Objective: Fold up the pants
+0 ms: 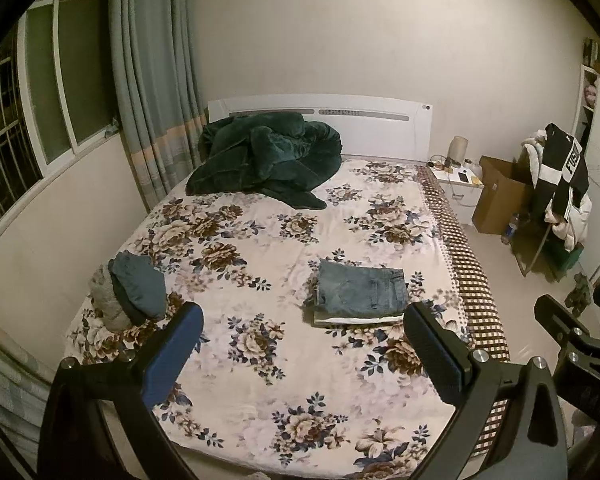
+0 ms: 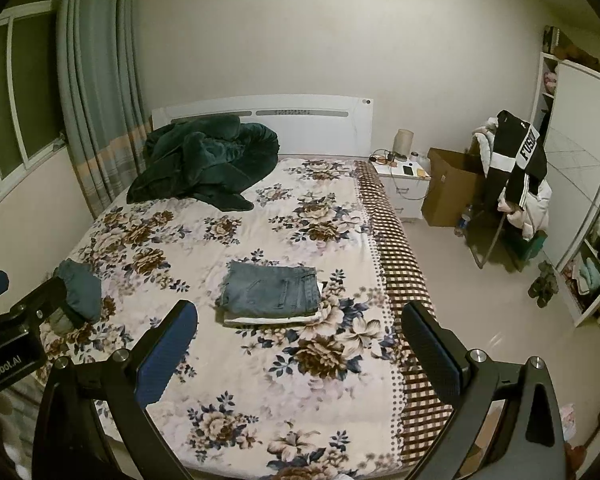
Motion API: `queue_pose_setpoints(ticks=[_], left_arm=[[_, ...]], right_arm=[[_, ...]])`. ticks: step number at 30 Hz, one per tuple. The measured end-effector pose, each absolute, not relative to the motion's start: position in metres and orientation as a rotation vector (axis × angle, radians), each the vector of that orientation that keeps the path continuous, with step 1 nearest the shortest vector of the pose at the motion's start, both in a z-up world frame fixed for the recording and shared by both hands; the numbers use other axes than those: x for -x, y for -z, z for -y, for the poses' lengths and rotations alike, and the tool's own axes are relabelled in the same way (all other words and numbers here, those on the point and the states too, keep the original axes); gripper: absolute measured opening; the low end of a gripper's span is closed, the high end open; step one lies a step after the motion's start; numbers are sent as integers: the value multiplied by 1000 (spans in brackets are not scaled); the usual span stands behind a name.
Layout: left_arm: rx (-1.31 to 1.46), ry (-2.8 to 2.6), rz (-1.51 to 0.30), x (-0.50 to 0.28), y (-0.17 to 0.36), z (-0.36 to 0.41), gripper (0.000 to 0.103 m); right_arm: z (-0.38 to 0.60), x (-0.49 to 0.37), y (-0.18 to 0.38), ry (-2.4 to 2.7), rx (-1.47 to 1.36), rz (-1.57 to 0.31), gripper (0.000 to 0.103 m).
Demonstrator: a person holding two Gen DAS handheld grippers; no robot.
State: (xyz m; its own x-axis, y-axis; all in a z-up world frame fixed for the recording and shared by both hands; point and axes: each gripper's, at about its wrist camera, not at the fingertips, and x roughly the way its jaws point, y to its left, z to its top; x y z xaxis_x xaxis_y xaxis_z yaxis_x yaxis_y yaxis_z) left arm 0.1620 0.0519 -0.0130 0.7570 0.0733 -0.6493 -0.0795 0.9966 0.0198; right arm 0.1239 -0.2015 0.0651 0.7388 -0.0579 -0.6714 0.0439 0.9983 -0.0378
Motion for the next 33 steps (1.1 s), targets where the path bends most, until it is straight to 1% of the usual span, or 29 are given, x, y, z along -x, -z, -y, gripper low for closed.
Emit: queue_pose_setpoints(ticks=[33], left_arm=[[8, -79, -709, -161, 12, -53, 102]], right_arm=[[206, -119, -50, 46, -4, -767, 103]])
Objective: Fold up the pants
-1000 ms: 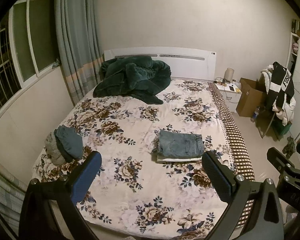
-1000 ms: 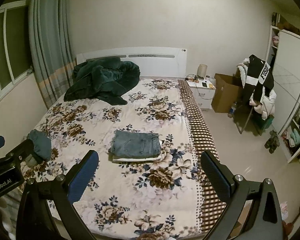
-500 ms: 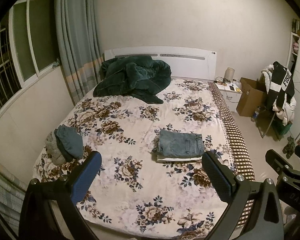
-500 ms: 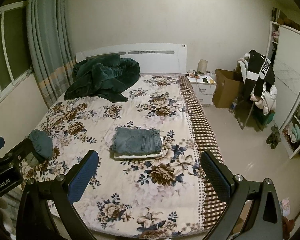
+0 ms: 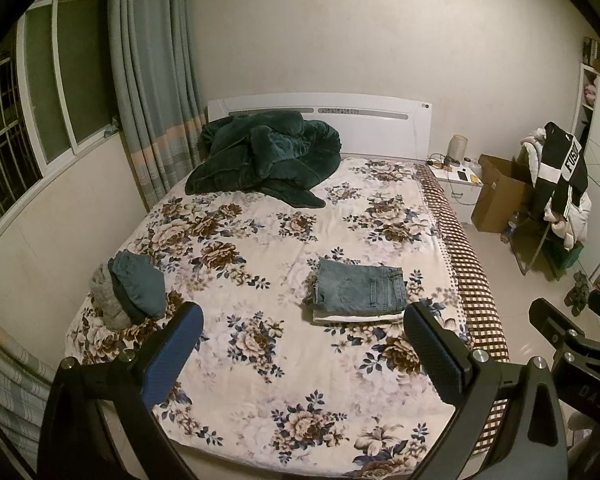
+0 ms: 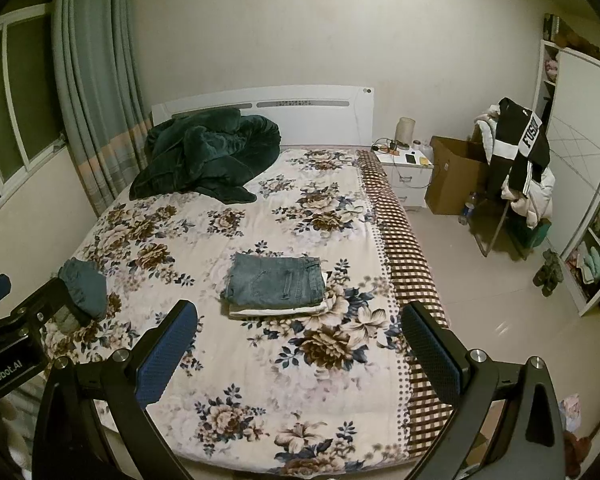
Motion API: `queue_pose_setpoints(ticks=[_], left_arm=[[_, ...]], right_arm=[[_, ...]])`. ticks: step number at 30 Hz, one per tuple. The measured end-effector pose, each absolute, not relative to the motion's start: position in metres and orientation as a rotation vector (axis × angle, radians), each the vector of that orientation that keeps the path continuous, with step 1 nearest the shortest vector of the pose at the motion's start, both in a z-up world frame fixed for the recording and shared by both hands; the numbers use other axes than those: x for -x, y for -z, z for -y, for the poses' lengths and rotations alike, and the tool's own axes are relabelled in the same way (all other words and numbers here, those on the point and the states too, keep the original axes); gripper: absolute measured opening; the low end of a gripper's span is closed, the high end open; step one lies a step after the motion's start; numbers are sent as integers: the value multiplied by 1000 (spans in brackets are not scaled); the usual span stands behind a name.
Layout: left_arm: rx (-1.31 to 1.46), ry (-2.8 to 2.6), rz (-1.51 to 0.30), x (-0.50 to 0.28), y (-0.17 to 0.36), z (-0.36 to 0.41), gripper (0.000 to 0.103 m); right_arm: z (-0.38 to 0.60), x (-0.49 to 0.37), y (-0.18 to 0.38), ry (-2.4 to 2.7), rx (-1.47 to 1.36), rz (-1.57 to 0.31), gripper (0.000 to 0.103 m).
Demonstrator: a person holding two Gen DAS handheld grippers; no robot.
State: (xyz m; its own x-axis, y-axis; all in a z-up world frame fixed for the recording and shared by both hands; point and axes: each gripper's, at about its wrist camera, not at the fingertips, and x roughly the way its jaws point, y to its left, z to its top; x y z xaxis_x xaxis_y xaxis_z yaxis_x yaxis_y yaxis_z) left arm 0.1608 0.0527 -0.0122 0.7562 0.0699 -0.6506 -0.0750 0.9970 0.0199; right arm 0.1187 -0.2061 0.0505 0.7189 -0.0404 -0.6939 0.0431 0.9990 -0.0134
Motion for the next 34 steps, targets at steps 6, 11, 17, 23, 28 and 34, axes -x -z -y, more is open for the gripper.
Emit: queue_pose_setpoints(ticks=[6, 11, 17, 23, 28, 34], left_arm=[[9, -78, -710, -160, 12, -53, 102], [7, -80, -709, -162, 11, -52, 102], [7, -75, -708, -162, 10, -52, 102], [0, -74, -700, -160, 6, -52, 102], [5, -74, -707, -160, 5, -52, 102], [15, -68, -699, -157, 0, -51, 102]], right_arm=[[206, -116, -50, 51, -10, -762, 103], [206, -116, -50, 52, -10, -762, 103], [206, -116, -51, 53, -12, -764, 103], [207, -116, -51, 50, -13, -765, 103], [207, -116, -51, 51, -12, -765, 103], [208, -116, -52, 51, -13, -765, 103]])
